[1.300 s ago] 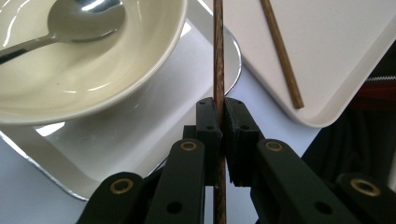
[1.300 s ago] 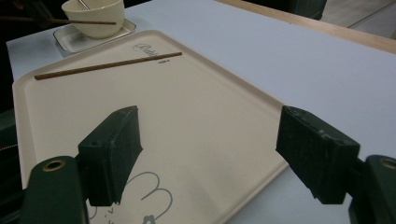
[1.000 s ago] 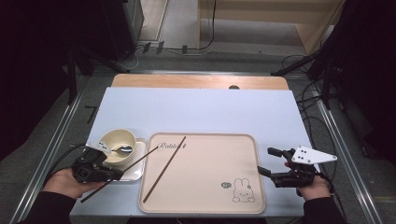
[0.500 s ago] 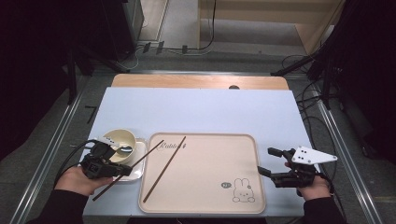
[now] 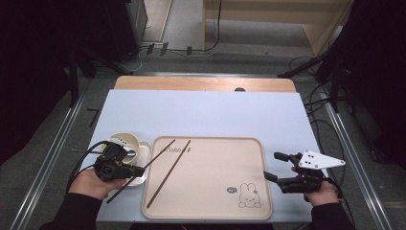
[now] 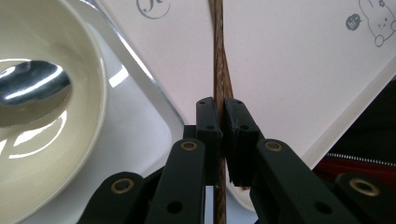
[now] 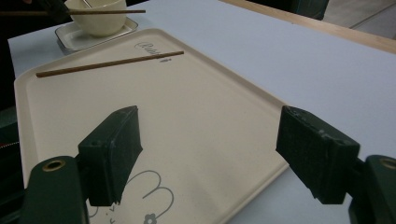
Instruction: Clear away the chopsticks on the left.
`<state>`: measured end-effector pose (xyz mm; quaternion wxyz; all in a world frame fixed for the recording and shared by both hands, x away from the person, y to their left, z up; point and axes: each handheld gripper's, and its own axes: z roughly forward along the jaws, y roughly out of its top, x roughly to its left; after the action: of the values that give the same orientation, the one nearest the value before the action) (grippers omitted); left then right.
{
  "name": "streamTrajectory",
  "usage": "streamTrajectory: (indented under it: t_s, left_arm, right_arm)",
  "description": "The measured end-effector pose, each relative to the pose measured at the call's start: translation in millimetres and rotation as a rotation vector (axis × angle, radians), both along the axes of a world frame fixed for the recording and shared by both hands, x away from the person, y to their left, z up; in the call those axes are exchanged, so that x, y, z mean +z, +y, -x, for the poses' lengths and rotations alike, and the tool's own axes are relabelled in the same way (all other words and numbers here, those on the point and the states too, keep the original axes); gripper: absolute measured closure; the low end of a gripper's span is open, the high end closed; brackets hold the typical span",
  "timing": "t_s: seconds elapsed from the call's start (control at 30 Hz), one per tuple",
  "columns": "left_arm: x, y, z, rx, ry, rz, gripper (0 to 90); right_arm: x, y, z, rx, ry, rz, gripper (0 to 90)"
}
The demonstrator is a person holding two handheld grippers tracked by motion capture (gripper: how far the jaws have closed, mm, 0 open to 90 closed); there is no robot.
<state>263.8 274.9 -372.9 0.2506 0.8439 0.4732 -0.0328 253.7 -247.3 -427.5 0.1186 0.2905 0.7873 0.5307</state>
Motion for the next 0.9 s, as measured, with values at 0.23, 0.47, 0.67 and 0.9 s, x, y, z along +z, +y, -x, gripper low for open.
streamTrajectory:
  t_s: [0.23, 0.47, 0.67, 0.9]
  left_arm:
    - [-1.4, -6.2, -3.3, 0.031, -0.004, 0.009, 86.5]
    - [-4.3, -13.6, -7.1, 0.047, 0.013, 0.021, 86.6]
    - [-7.6, -20.7, -10.3, 0.071, -0.006, 0.016, 86.6]
    - [-19.6, -34.8, -16.8, 0.053, 0.026, -0.001, 86.6]
  right_arm:
    - [0.0, 0.2, 1.0, 0.002, 0.002, 0.001, 22.4]
    - [0.1, 0.7, 1.6, 0.001, -0.003, 0.007, 22.4]
    - [0.1, 0.5, 2.7, 0.002, -0.003, 0.012, 22.4]
    - [-0.6, -0.1, 3.6, -0.001, 0.001, 0.019, 22.4]
